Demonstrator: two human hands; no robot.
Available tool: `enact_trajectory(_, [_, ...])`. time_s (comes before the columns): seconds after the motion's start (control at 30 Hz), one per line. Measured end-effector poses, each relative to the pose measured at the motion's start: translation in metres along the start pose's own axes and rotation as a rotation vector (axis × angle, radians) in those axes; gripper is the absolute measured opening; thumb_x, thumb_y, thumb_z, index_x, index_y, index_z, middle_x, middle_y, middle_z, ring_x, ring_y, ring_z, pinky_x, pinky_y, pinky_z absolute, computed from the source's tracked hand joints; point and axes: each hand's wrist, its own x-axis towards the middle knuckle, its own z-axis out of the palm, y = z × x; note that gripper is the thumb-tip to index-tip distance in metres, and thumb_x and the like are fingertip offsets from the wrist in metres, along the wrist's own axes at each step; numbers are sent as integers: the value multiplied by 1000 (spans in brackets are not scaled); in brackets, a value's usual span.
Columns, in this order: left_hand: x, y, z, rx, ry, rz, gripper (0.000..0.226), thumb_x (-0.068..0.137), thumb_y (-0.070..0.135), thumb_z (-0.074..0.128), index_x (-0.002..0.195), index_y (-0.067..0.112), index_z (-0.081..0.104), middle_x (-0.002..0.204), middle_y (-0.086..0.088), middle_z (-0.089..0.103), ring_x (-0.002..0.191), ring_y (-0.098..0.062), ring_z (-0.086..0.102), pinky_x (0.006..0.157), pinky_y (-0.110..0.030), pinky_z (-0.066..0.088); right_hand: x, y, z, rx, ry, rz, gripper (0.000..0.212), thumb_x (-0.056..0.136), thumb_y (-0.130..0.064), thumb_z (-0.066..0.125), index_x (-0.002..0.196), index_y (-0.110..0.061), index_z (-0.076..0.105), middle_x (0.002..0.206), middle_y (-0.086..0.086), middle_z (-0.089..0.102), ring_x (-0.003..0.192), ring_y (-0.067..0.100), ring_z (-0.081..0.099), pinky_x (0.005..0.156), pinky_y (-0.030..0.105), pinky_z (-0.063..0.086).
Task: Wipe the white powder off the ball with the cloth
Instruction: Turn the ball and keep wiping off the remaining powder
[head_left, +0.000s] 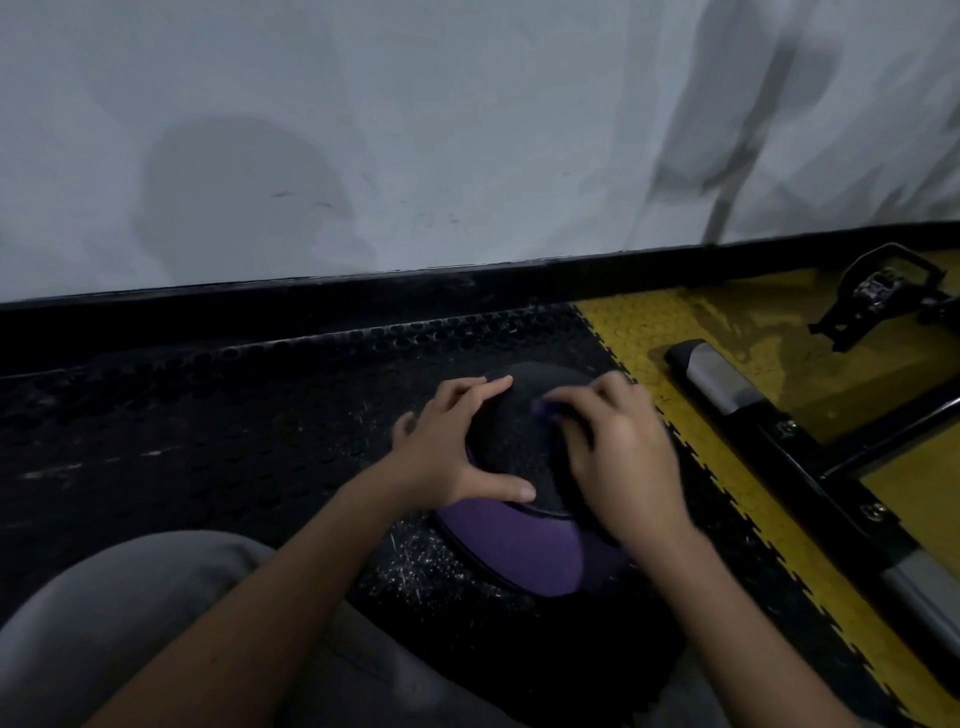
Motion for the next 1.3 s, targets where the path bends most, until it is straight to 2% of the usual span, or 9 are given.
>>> enact_trajectory(0.13, [4, 9, 3, -5, -4, -5, 101, 60, 60, 74, 140, 48, 15, 145, 19, 11, 137, -9, 15, 112, -47, 2, 20, 14, 1, 3, 7, 182, 21, 91, -13, 58, 109, -15, 68, 91, 0, 48, 95, 27, 50, 69, 28, 35])
enact_trajectory(0.33, [-1, 3, -2, 68, -14, -64, 101, 59, 61, 75, 139, 44, 16, 140, 14, 15, 135, -11, 18, 111, -48, 3, 6, -12, 7, -8, -45, -124, 20, 84, -16, 54, 95, -15, 71, 84, 5, 54, 79, 27, 53, 58, 37, 47])
enact_trajectory(0.57, [-5, 7, -1, 154, -44, -85, 101, 61, 67, 69, 140, 38, 13, 136, 10, 15, 134, -15, 16, 112, -50, -2, 27, 24, 5, 115, -12, 295, 22, 92, -17, 56, 112, -14, 66, 95, 1, 51, 100, 23, 51, 72, 26, 32])
enact_trajectory(0.67, [-6, 9, -1, 127, 20, -76, 87, 63, 66, 70, 132, 35, 26, 122, 10, 21, 130, -15, 22, 113, -46, 4, 3, -1, 10, 19, 91, 142, 17, 86, -10, 63, 102, -14, 69, 90, 3, 55, 86, 23, 50, 66, 29, 38])
enact_trajectory(0.73, [-7, 13, -1, -123, 52, -42, 76, 58, 66, 70, 119, 38, 34, 118, 11, 26, 127, -14, 29, 111, -40, 20, -13, -10, 11, 39, 128, 64, 18, 84, -11, 61, 100, -13, 69, 87, 2, 55, 80, 19, 45, 66, 29, 39])
enact_trajectory(0.8, [-5, 14, 0, -279, 74, 27, 76, 49, 69, 66, 113, 49, 30, 121, 14, 26, 127, -12, 33, 109, -38, 29, -24, -13, 9, 142, 114, 15, 22, 82, -14, 57, 101, -14, 68, 88, 0, 54, 80, 13, 41, 69, 23, 34])
enact_trajectory(0.87, [-4, 10, 0, -170, -10, 40, 83, 46, 75, 62, 116, 54, 21, 124, 20, 20, 130, -12, 28, 111, -43, 24, -32, -13, 4, 230, 78, -3, 22, 83, -15, 58, 103, -15, 68, 88, -3, 52, 81, 11, 42, 73, 15, 33])
enact_trajectory(1.13, [-11, -4, -19, -136, -130, -49, 104, 37, 80, 64, 126, 49, 21, 123, 29, 16, 131, -10, 24, 112, -49, 21, -30, 35, 8, 358, 80, 417, 18, 88, -5, 61, 103, -9, 68, 88, -3, 52, 92, 24, 56, 72, 13, 30])
enact_trajectory(1.3, [-11, -3, -13, -173, -134, -31, 95, 45, 74, 63, 126, 49, 21, 122, 30, 15, 131, -12, 25, 110, -48, 26, -43, 0, 9, 219, 159, 145, 19, 86, -9, 59, 102, -12, 68, 89, 1, 57, 85, 16, 49, 73, 14, 30])
